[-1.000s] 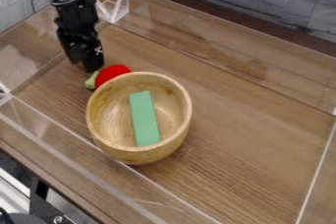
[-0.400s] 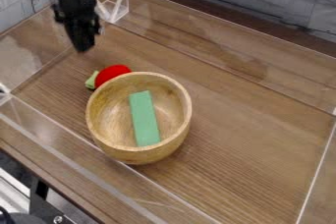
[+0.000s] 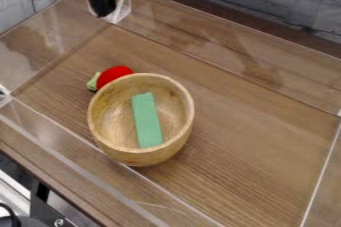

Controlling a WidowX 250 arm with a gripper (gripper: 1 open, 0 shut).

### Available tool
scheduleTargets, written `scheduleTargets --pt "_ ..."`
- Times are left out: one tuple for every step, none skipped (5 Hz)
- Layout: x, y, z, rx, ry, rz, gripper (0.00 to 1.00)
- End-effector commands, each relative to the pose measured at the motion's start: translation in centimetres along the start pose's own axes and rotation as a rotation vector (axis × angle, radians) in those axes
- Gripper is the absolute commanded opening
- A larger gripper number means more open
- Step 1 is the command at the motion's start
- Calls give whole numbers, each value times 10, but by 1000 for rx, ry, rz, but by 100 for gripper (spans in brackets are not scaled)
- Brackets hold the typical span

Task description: Move the red fruit to the right side of the table

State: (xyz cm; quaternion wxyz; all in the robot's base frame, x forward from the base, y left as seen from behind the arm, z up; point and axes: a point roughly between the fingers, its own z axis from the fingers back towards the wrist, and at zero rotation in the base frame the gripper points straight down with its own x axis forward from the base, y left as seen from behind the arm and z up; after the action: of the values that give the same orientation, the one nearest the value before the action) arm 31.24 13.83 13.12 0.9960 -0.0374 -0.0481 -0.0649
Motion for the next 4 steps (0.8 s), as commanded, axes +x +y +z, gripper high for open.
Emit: scheduleTargets --pt "-2 -18 16 28 -45 -3 0" --pt "-8 -34 11 18 -33 -10 0" --pt "-15 -41 3 14 -18 -8 0" --pt "-26 -56 5 8 -8 -25 0"
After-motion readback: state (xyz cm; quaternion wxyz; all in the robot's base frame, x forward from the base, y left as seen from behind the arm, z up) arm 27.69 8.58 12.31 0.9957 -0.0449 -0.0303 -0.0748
